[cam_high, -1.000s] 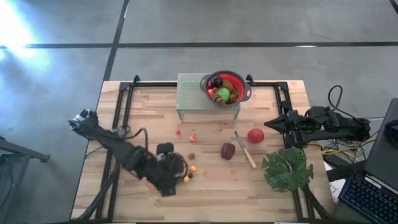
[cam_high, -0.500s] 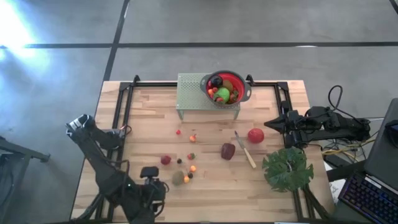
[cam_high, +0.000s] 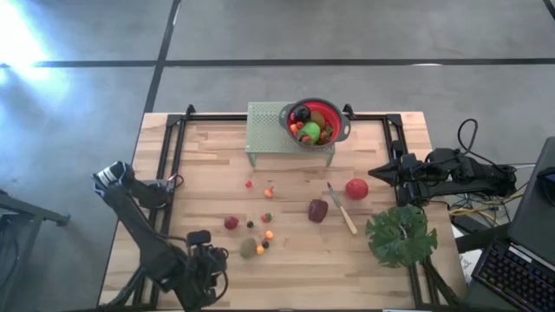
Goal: Pick & Place Fruit
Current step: Put the orange peach into the black strainer bowl on the shelf
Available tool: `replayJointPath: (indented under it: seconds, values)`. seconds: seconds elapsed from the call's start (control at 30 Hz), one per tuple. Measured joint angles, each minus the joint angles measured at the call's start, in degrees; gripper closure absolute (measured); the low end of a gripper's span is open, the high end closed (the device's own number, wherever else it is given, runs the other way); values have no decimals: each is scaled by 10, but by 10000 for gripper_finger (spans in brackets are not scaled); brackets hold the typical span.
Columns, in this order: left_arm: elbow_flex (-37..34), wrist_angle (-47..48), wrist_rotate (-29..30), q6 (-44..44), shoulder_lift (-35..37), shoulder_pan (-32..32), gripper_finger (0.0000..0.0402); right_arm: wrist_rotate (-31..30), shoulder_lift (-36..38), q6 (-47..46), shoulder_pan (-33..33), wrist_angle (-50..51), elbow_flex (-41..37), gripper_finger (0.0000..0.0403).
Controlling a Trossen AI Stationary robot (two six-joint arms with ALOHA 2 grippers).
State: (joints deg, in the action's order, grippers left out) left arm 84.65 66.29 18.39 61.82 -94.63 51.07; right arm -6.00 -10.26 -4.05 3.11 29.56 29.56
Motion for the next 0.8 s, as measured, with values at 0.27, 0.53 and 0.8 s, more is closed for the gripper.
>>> replayJointPath:
  seconds: [0.27,0.53,0.8]
  values:
    - [-90,-21,-71,65,0,0,195,0,0,0,0,0,0,394]
    - [-160,-70,-72,68,0,0,195,0,0,0,0,0,0,394]
    - [-206,-115,-72,71,0,-1,197,0,0,0,0,0,0,394]
